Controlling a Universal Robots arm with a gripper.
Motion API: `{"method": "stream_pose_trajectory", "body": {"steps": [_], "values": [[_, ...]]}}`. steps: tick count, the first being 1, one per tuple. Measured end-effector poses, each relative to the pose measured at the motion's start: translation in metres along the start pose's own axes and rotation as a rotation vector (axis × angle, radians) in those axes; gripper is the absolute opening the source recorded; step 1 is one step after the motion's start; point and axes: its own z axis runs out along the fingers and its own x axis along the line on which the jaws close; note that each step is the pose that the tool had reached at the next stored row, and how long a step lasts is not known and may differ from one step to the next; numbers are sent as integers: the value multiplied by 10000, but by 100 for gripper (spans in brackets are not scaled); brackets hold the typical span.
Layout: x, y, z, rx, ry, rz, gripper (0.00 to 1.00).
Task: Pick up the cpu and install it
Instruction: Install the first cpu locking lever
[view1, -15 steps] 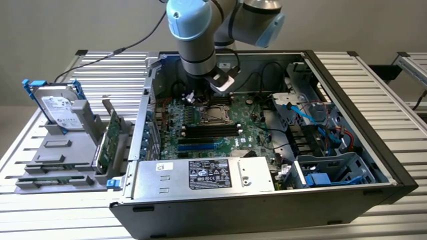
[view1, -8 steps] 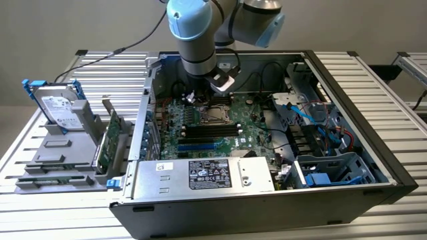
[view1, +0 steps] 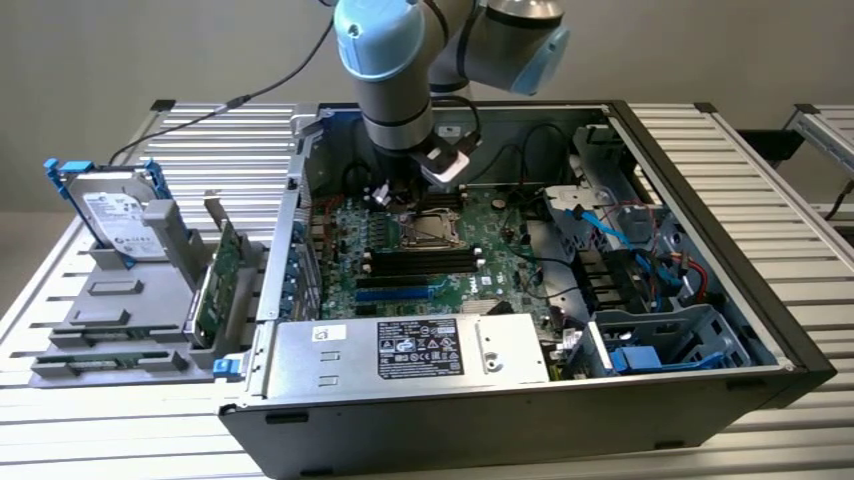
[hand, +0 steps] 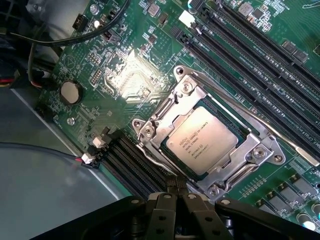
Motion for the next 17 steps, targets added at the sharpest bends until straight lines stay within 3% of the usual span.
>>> {"method": "stream_pose_trajectory", "body": {"steps": [12, 17], "values": [[34, -35, -98, 17, -7, -11, 11], [46, -64, -196, 39, -29, -15, 11]]}}
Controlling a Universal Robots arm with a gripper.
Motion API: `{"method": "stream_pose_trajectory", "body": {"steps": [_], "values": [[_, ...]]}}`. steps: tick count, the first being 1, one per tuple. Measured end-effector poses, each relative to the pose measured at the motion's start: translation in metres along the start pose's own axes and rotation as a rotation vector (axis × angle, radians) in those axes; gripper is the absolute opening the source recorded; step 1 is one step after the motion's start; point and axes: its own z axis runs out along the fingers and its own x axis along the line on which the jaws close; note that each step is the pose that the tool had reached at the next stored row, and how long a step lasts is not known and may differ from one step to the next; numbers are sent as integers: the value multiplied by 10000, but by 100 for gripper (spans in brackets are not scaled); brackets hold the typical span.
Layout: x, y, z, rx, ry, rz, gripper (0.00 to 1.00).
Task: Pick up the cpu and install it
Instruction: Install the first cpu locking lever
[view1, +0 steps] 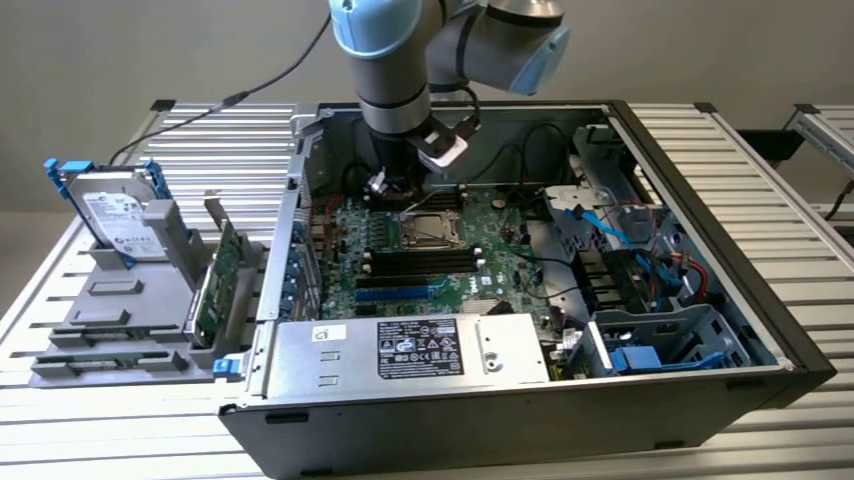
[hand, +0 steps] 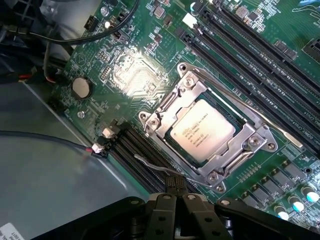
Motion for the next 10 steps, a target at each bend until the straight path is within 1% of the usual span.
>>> {"method": "stream_pose_trajectory", "body": {"steps": [3, 8, 10], "values": [[-3, -20, -46, 9, -11, 4, 11], [-13, -31, -55, 54, -66, 23, 11], [-13, -32, -56, 68, -79, 15, 11]]}}
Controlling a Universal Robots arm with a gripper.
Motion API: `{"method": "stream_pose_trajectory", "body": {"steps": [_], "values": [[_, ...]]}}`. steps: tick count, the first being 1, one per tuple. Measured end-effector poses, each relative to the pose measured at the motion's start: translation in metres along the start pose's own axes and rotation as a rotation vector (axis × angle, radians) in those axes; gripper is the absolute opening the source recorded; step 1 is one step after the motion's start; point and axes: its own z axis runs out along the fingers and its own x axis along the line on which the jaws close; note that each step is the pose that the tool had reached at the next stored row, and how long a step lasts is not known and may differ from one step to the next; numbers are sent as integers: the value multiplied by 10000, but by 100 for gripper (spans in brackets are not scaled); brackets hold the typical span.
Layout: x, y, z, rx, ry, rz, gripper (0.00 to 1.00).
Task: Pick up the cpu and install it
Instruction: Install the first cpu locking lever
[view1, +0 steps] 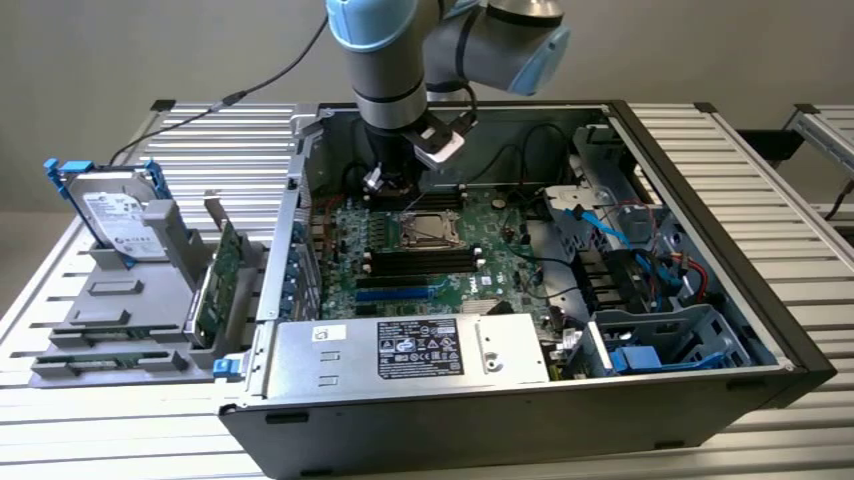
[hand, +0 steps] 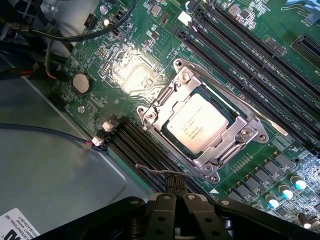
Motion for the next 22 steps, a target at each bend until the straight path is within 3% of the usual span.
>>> {"method": "stream_pose_trajectory", "body": {"steps": [4, 10, 12, 15, 22], "values": [[0, 0, 0, 73, -39, -189, 11], [-42, 51, -19, 71, -31, -166, 11], [-11, 14, 4, 194, -81, -562, 11], [-23, 44, 0, 137, -57, -378, 11], [-21, 56, 13, 134, -56, -370, 11]]}}
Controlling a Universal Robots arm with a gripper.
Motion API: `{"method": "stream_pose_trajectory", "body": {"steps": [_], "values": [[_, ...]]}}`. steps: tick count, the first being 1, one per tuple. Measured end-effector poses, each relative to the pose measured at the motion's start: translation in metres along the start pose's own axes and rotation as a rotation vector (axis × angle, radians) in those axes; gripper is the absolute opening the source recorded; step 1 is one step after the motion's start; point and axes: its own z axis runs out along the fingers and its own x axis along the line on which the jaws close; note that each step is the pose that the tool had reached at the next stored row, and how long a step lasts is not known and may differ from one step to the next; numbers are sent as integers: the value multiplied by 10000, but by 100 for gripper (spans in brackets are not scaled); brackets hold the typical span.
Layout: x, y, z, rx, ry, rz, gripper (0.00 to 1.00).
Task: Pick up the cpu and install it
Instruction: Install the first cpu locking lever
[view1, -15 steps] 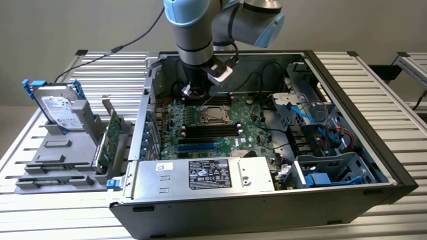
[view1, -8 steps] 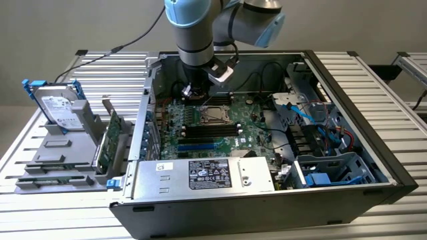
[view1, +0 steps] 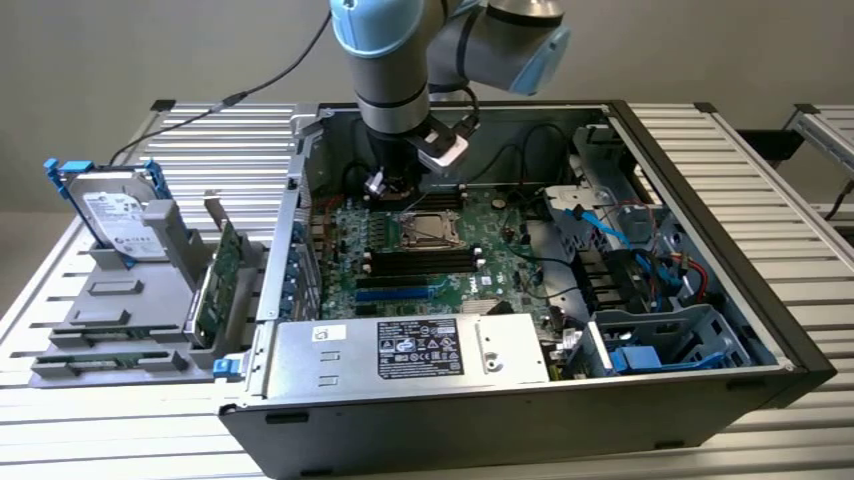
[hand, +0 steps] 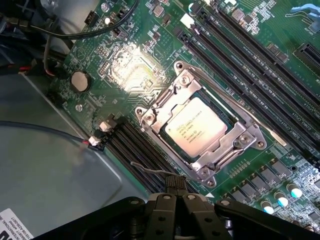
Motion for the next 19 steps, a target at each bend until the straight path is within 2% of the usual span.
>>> {"method": "stream_pose_trajectory", "body": {"steps": [19], "values": [[37, 57, 58, 3, -3, -10, 11]]}}
